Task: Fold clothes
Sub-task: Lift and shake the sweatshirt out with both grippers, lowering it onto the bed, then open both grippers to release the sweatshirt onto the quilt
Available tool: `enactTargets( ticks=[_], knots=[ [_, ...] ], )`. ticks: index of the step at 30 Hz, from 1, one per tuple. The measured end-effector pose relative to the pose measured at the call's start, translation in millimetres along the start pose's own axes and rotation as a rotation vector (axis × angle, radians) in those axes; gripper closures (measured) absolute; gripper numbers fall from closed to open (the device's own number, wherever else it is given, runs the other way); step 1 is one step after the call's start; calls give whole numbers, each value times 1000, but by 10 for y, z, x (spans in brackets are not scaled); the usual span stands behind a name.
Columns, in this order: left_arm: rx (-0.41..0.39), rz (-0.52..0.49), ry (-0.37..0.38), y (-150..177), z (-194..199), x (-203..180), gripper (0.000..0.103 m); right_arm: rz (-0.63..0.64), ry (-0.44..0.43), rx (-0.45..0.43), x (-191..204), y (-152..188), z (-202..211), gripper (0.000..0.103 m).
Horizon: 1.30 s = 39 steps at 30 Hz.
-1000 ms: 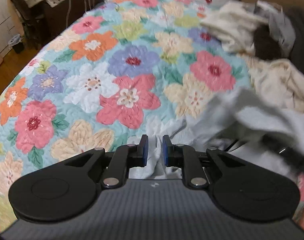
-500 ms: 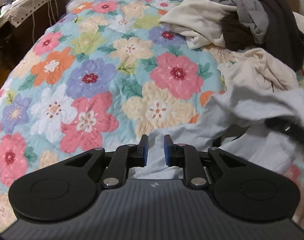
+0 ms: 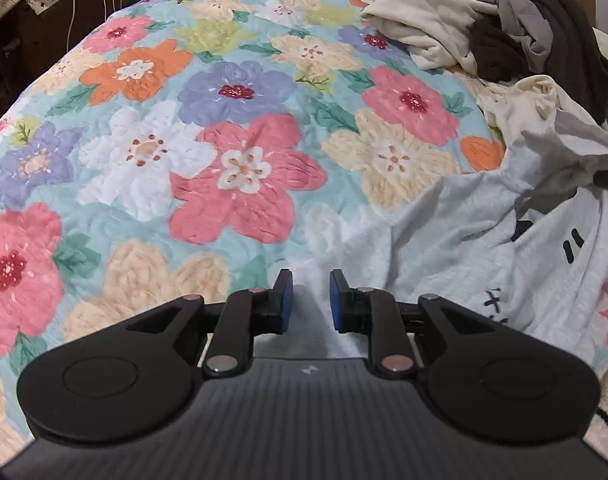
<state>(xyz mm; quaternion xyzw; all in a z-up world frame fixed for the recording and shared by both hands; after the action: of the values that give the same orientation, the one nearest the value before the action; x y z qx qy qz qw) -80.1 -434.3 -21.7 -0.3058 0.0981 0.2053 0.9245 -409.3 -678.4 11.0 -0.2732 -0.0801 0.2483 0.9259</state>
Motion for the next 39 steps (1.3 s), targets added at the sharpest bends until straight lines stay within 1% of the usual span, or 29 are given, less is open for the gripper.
enactTargets(
  ticks=[2,4,6,8,9,11,13,14,15,17,18,21,23,24,25,26,27,31,34,36,38,39],
  knots=[
    [21,8,13,-9,5,17,76,-26,10,15,-42,31,-28,79],
    [26,-3,2,-14,20,0,60,-34,25,26,-71,55,-38,77],
    [38,-19,-19,-8,25,-34,53,-23,45,41,-87,66,-47,73],
    [52,-22,-22,15,13,-52,47,-9,69,56,-115,69,-48,71],
    [58,-19,-21,20,4,-62,46,-5,82,61,-134,82,-44,67],
    [70,-14,-18,30,-13,-84,46,18,110,66,-167,98,-37,62],
    [75,-29,-19,39,-22,-135,44,44,145,59,-199,121,-17,55],
    [78,-39,-21,44,-28,-164,42,59,169,49,-215,136,-1,46],
    [81,-48,-24,50,-39,-191,38,81,197,40,-226,148,13,43],
    [90,-60,-35,60,-64,-233,36,123,237,37,-246,175,30,42],
    [94,-65,-40,65,-75,-252,35,129,241,37,-263,183,37,42],
    [106,-73,-49,84,-83,-285,32,119,210,16,-289,215,103,42],
    [112,-68,-50,103,-61,-298,32,118,187,-25,-271,239,182,42],
    [95,-66,-54,124,0,-321,32,126,177,-45,-245,255,223,42],
    [79,-65,-59,145,62,-344,35,137,166,-62,-216,269,260,42],
    [61,-69,-61,170,128,-374,35,150,155,-77,-181,284,296,42],
    [40,-96,-53,209,205,-428,35,167,143,-91,-144,303,329,42],
    [42,-134,-67,346,268,-511,35,217,112,-154,-46,373,420,42],
    [65,-118,-69,361,178,-450,35,246,88,-183,20,404,438,42],
    [73,-95,-60,351,123,-393,32,267,84,-188,66,403,406,42],
    [90,-44,-31,337,47,-319,30,286,94,-180,109,398,369,42],
    [98,-21,-23,328,9,-287,27,296,106,-174,132,405,368,42]
  ],
)
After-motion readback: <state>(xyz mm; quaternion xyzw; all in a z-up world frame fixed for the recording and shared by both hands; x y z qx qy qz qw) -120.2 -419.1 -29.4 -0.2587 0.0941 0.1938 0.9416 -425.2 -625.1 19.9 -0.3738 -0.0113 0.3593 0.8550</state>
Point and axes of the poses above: each gripper's, at about its wrist camera, not at the fingertips, and z roughly against the way its jaws point, x to its left, y to its underside, the point moved 2 cm from there along -z, roughly the way its jaws point, and after that the axes turned 11 degrees about y, right-handed, at the moved point
